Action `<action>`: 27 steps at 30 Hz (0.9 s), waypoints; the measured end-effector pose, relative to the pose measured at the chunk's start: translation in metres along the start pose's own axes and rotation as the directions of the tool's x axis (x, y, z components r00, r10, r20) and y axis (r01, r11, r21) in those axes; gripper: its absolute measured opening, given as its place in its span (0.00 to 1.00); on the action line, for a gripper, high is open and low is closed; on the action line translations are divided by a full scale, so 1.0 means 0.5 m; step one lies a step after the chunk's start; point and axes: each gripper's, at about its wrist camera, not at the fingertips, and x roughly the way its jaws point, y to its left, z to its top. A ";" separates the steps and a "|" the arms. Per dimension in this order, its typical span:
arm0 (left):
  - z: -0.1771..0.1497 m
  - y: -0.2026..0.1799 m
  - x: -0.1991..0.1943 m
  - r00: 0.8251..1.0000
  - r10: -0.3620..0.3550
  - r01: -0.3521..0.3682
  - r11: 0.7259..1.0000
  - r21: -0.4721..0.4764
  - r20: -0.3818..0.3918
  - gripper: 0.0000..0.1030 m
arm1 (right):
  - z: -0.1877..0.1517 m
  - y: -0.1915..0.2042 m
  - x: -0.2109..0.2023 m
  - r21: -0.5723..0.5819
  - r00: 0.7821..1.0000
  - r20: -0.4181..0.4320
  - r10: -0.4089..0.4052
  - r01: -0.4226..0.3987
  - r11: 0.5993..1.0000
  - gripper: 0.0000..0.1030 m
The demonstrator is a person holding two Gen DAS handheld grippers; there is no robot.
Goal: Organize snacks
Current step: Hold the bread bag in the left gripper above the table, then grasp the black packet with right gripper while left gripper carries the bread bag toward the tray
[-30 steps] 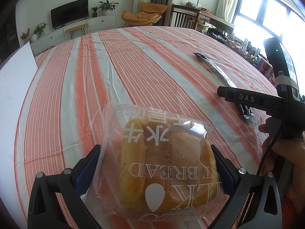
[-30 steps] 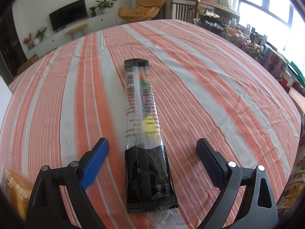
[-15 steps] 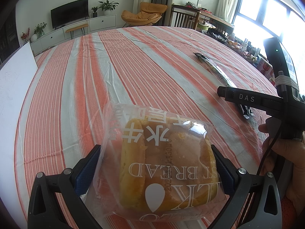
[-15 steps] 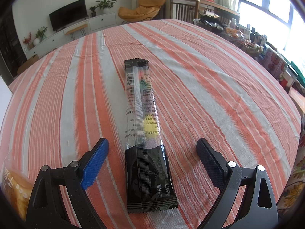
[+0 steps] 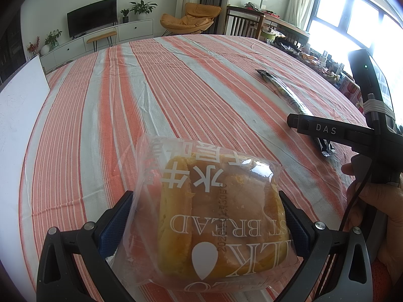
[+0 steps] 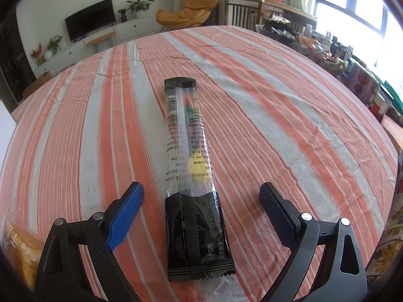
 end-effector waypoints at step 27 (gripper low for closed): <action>-0.003 -0.007 -0.072 0.995 -0.072 0.071 0.997 -0.009 -0.062 0.73 | 0.135 -0.029 0.069 -0.007 0.917 -0.370 0.151 -0.166 0.986 0.76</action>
